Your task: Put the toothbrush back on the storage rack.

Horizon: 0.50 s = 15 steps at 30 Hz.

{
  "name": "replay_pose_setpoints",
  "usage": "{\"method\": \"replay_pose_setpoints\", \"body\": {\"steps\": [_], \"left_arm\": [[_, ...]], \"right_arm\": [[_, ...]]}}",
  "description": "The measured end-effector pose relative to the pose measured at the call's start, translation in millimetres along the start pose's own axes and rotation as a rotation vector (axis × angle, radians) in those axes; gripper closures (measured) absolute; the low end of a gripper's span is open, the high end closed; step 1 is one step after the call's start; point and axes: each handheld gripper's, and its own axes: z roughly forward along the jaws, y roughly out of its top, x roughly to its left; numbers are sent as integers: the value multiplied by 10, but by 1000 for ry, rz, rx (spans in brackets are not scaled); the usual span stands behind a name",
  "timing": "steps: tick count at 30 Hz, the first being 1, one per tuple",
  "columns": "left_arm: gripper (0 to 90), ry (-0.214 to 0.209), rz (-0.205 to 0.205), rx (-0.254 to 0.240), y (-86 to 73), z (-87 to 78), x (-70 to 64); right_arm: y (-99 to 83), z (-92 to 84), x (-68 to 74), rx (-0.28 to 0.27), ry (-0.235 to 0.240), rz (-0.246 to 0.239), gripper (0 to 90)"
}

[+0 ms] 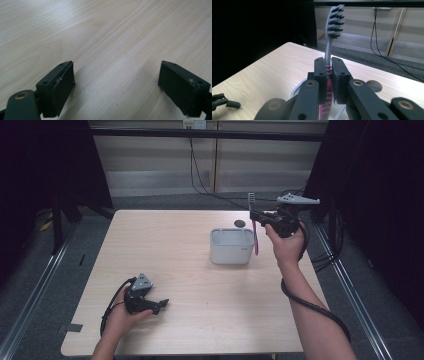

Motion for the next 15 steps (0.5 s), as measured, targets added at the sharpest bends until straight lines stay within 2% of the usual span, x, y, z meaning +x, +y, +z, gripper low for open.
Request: {"method": "replay_pose_setpoints", "body": {"steps": [9, 15], "left_arm": [[128, -5, -3, 0, -1, 2, -3], [128, -4, -2, 1, -1, 1, -3]], "right_arm": [[31, 32, -66, -36, -16, 20, 839], [55, 56, -70, -56, -30, 11, 839]]}}
